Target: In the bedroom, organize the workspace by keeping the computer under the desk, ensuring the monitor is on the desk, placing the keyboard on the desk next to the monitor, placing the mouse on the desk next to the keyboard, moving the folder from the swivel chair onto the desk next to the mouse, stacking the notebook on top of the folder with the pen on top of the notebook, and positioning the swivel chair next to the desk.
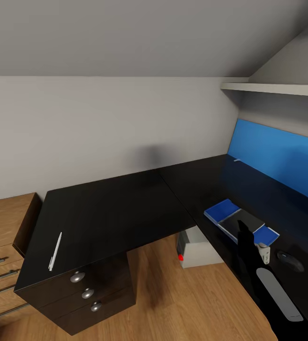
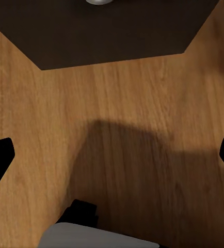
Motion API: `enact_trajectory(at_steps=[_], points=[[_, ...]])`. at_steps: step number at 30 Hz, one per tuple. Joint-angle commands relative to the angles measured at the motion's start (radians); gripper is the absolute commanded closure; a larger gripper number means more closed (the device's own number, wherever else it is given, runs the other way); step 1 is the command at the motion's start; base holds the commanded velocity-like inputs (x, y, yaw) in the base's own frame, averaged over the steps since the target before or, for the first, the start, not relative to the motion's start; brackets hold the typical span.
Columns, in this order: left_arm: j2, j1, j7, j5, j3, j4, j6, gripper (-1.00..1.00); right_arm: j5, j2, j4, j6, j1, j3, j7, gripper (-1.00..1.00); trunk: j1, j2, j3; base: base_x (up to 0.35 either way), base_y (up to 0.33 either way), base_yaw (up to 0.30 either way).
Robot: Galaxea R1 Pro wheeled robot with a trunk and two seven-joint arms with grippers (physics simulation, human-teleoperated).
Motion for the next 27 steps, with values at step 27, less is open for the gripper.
enact_trajectory(at_steps=[27], points=[[0.000,0.000,0.004,0.011,-0.004,0.023,0.007,-1.00,0.175,0.008,-0.053,-0.025,-0.001,0.081,0.004,-1.00,-0.054,0.098,0.043,-0.055,-0.041,0.000]])
